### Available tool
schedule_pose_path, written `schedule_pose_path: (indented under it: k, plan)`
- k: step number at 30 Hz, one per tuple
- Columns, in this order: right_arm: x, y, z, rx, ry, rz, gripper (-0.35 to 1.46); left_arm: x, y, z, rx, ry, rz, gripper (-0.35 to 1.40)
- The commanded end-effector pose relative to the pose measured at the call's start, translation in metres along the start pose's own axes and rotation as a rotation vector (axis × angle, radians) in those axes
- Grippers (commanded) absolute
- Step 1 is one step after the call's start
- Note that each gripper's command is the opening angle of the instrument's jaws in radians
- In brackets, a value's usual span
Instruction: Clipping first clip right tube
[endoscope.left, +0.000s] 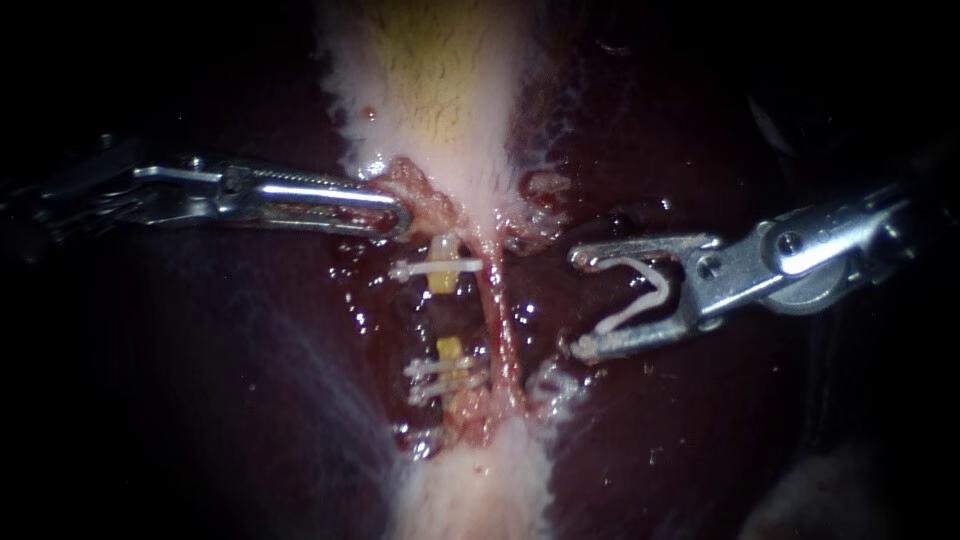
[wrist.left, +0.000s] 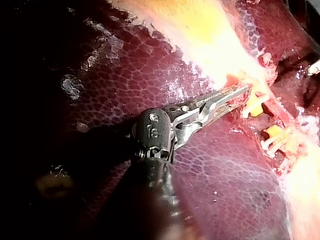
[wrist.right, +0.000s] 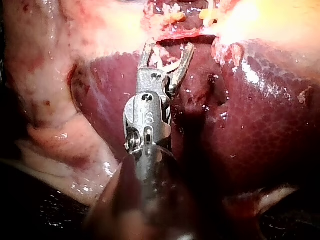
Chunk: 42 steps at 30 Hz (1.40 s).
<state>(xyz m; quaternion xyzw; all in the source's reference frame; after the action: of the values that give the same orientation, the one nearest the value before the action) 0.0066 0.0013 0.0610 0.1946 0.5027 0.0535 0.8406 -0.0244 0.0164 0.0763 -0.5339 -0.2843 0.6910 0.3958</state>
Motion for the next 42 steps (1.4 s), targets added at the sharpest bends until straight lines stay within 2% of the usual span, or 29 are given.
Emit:
schedule_pose_path:
  k: [1, 5, 10, 14, 17, 25, 31, 42]
  plan:
    - [0.0000, 0.0000, 0.0000, 0.000, 0.000, 0.000, 0.47, 0.0001, 0.0002, -0.0002, -0.002, 0.000, 0.000, -0.35]
    - [0.0000, 0.0000, 0.0000, 0.000, 0.000, -0.001, 0.47, 0.0009, 0.0011, -0.0016, -0.009, -0.003, -0.005, -0.35]
    - [-0.0001, -0.0001, -0.0001, 0.001, 0.000, -0.001, 0.47, 0.0035, 0.0035, -0.0047, -0.001, -0.001, -0.028, -0.35]
    - [-0.0001, -0.0002, -0.0001, 0.001, 0.000, -0.001, 0.47, 0.0055, 0.0050, -0.0070, 0.003, 0.022, -0.013, -0.35]
    - [-0.0001, -0.0002, -0.0001, 0.001, 0.000, -0.008, 0.47, 0.0064, 0.0056, -0.0079, 0.004, 0.032, -0.007, -0.35]
    - [-0.0008, -0.0008, 0.0015, -0.008, -0.003, 0.080, 0.47, 0.0061, 0.0056, -0.0075, 0.008, 0.034, -0.005, -0.35]
    - [-0.0019, -0.0010, 0.0041, -0.022, -0.007, 0.118, 0.48, 0.0061, 0.0056, -0.0073, 0.009, 0.034, -0.005, -0.35]
    - [-0.0040, -0.0013, 0.0102, 0.031, -0.016, 0.181, 0.48, 0.0060, 0.0056, -0.0071, 0.010, 0.035, -0.005, -0.35]
